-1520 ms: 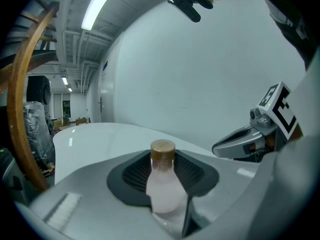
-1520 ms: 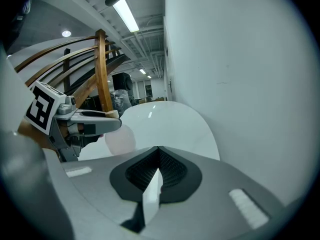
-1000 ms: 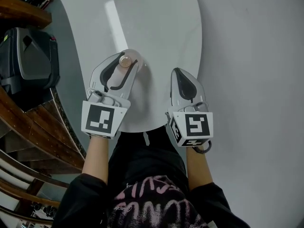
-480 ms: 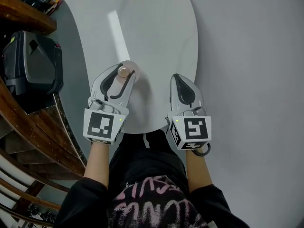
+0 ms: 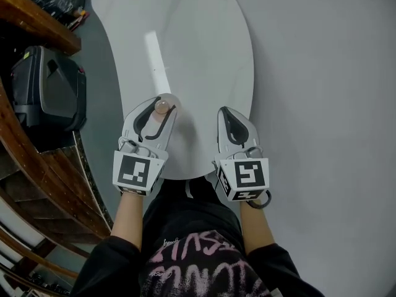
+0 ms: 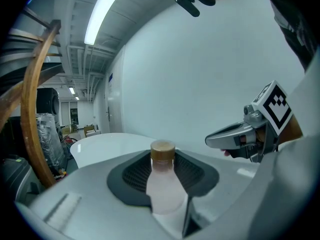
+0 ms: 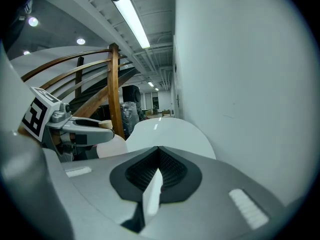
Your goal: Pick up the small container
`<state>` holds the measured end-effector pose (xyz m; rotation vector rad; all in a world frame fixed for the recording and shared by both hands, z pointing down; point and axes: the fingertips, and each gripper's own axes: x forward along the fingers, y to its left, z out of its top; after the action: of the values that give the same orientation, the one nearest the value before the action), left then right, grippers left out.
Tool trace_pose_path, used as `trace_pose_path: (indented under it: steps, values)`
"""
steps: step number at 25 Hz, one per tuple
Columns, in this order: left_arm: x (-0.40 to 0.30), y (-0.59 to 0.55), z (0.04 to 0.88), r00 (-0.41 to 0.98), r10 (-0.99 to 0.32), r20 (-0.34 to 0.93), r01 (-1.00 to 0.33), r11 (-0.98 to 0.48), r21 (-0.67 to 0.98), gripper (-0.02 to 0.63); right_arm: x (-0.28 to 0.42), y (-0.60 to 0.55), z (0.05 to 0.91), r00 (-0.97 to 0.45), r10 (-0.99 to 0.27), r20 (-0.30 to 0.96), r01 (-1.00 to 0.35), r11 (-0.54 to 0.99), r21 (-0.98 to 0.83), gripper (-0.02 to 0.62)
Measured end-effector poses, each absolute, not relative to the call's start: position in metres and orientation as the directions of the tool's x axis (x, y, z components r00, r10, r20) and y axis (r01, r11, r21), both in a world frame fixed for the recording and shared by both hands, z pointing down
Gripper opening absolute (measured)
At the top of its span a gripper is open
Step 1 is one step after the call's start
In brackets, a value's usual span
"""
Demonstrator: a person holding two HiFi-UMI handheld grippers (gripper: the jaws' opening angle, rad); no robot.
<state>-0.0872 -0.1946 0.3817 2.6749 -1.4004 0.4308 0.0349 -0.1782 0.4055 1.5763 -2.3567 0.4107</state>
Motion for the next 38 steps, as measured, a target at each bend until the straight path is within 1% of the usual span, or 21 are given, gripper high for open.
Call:
trace_pose_path:
  steps: [23, 27, 38]
  values:
    - [-0.097, -0.163, 0.332, 0.503, -0.833, 0.23, -0.844, -0.53, -0.075, 0.141, 0.035, -0.153, 0.355, -0.384, -0.876, 0.292, -0.921, 0.387, -0.048, 0.011]
    - [-0.094, -0.157, 0.33, 0.5, -0.834, 0.233, -0.844, -0.53, -0.087, 0.141, 0.04, -0.149, 0.35, -0.384, -0.88, 0.28, -0.921, 0.387, -0.046, 0.011]
    - [-0.095, -0.144, 0.308, 0.502, -0.843, 0.192, -0.843, -0.527, -0.11, 0.141, 0.036, -0.142, 0.328, -0.4, -0.886, 0.234, -0.915, 0.402, -0.038, 0.011]
